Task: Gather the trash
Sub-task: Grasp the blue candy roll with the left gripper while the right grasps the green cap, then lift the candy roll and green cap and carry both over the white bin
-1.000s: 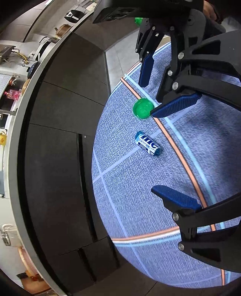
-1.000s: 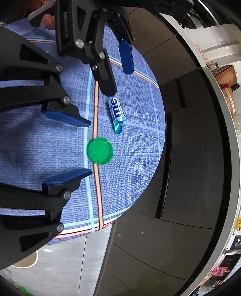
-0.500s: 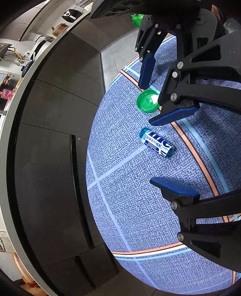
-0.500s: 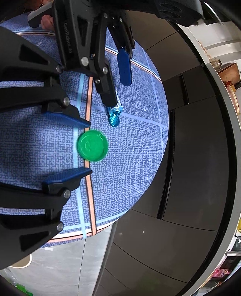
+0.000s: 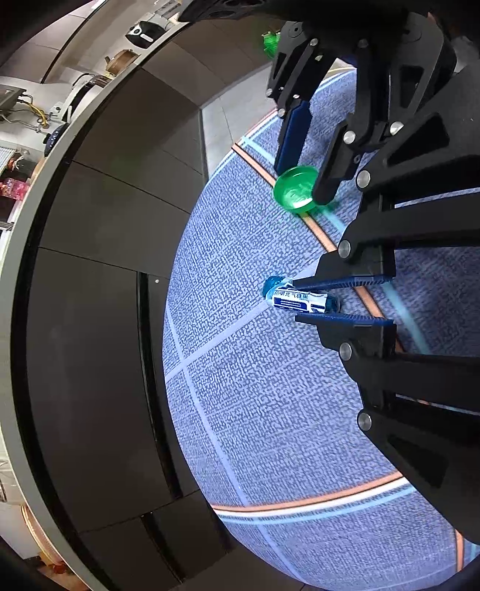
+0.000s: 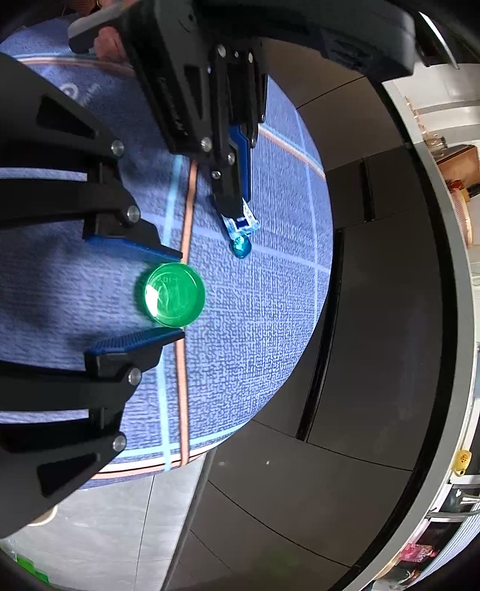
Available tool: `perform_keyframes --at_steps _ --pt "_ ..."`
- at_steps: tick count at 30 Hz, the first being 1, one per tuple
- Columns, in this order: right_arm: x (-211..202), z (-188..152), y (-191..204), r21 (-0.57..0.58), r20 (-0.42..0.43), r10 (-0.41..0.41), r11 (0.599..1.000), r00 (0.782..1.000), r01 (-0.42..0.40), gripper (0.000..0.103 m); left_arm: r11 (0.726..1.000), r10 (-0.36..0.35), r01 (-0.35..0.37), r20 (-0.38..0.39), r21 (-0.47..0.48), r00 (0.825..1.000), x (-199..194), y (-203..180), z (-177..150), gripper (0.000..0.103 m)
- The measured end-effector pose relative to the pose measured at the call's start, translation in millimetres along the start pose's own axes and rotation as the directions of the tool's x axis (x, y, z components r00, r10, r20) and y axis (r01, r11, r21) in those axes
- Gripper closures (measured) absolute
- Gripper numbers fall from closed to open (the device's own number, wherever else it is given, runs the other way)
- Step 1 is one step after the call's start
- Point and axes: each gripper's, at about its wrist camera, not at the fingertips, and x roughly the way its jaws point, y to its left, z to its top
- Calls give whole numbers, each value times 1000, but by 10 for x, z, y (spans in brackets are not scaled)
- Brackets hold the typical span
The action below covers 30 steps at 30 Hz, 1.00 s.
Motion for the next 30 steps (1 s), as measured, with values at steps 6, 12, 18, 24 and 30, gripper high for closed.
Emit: perform_keyframes --at_steps 6,12,18,24,30 --pt "-272 -165 93 -21 26 6 1000 1000 -5 66 999 -9 10 37 -31 999 -208 -17 -75 95" --pt "-634 -314 100 7 75 28 1000 997 -29 66 999 -7 11 73 -50 997 -548 -124 -195 95" --pt "-1065 -482 39 36 129 29 999 991 -34 66 999 -8 14 128 -43 992 -958 -313 -296 95" --pt "-1489 -743 -113 90 173 -1 996 985 -15 66 1000 -8 12 159 -25 987 -1292 -588 -411 95" --pt "-1854 -1078 -352 173 196 -58 985 979 23 66 1000 -20 17 179 20 984 -1529 -938 -540 95"
